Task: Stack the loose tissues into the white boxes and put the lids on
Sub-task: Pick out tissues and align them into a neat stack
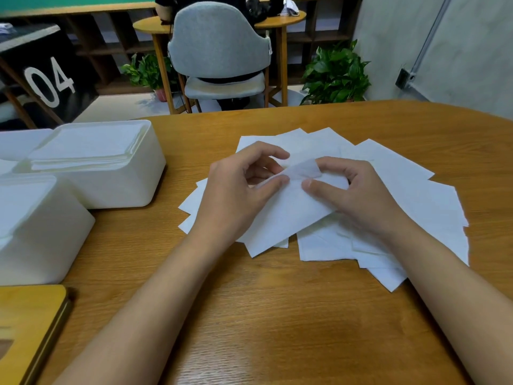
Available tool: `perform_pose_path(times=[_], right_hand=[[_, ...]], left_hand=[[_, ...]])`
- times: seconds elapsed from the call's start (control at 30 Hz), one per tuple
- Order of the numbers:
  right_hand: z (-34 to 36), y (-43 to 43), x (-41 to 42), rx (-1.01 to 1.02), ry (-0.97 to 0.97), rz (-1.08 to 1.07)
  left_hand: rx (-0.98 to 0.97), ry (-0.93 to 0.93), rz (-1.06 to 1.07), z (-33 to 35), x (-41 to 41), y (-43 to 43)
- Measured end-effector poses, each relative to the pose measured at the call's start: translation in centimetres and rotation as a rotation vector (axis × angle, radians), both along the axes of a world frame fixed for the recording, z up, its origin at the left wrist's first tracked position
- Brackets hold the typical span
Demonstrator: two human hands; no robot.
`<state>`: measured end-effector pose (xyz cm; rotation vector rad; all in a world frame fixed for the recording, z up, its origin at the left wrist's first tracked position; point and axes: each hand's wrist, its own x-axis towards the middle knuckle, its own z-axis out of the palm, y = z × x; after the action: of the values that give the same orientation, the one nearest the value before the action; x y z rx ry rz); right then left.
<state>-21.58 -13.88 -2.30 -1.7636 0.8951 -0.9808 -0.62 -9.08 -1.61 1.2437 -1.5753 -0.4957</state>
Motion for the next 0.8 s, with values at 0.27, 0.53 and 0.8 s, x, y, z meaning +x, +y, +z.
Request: perform_pose_path(times=[0.27, 0.53, 0.8], right_hand=[[0.1, 0.5, 0.5, -0.07, 0.124, 0.116], [0.1, 1.1, 0.9, -0.116, 0.135, 0.137], [0.4, 0.6, 0.1, -0.163, 0.009, 0.032]], left_hand=[[-0.013, 0.036, 0.025, 0.3, 0.0, -0.1], [-0.013, 0.049, 0.026, -0.4, -0.3, -0.3], [0.031, -0.04, 0.151, -0.7, -0.3, -0.4]])
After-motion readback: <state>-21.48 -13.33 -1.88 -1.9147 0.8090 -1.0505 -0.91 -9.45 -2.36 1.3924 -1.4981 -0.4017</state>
